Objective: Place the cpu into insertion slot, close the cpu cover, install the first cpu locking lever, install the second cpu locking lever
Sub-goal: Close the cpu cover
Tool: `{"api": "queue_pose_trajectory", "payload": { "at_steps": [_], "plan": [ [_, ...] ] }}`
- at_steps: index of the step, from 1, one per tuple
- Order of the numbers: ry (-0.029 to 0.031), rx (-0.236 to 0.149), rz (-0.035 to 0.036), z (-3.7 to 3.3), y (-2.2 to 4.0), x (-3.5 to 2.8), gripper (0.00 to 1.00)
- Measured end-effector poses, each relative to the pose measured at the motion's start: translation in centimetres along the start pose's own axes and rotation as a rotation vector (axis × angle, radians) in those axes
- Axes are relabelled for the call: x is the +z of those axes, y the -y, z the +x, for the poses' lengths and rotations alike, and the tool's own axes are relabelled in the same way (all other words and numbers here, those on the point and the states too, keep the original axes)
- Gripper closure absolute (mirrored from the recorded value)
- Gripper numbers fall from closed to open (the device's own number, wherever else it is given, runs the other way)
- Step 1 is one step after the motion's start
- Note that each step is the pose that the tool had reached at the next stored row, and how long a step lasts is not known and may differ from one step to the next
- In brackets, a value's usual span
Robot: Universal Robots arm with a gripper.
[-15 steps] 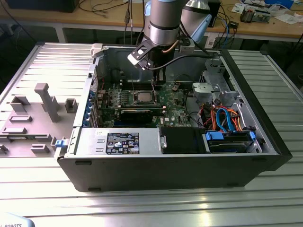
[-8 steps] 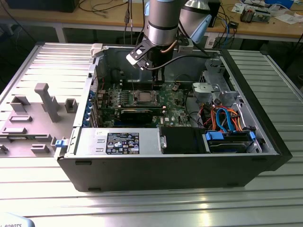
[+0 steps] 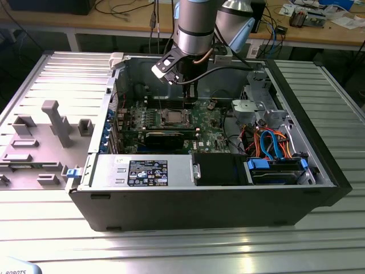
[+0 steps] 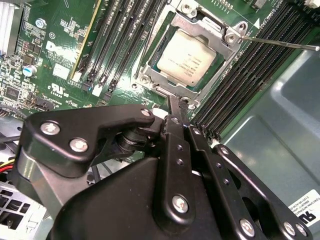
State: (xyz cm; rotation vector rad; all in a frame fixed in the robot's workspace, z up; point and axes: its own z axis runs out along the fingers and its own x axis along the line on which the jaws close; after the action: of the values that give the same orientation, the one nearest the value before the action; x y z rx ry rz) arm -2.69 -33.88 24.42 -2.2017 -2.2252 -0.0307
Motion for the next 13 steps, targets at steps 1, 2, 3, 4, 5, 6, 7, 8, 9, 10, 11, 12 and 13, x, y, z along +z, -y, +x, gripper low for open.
{"api": "queue_pose_trajectory", "payload": {
  "at_steps": [1,2,3,4,5,6,7,8,9,10,11,12,13],
  "plan": [
    [0.0000,0.000,0.0000,0.00,0.00,0.00,0.89],
    [0.0001,0.000,0.0000,0.00,0.00,0.00,0.89],
    [0.0000,0.000,0.0000,0.00,0.00,0.00,0.89],
    [0.0001,0.000,0.0000,-0.01,0.01,0.01,0.89],
    [0.0001,0.000,0.0000,-0.01,0.01,0.01,0.89],
    [0.0001,0.000,0.0000,-0.01,0.01,0.02,0.89],
    [0.0000,0.000,0.0000,-0.01,0.02,0.02,0.89],
    [0.0000,0.000,0.0000,-0.01,0.03,0.03,0.89],
    [0.0000,0.000,0.0000,0.00,0.07,0.03,0.89],
    [-0.0003,0.000,0.0001,0.00,0.45,0.03,0.89],
    [0.0000,0.000,-0.0001,0.00,0.87,0.03,0.89],
    [0.0000,0.000,0.0000,0.01,1.14,0.06,0.89],
    [0.0000,0.000,0.0011,0.00,1.23,0.19,0.89]
  ]
}}
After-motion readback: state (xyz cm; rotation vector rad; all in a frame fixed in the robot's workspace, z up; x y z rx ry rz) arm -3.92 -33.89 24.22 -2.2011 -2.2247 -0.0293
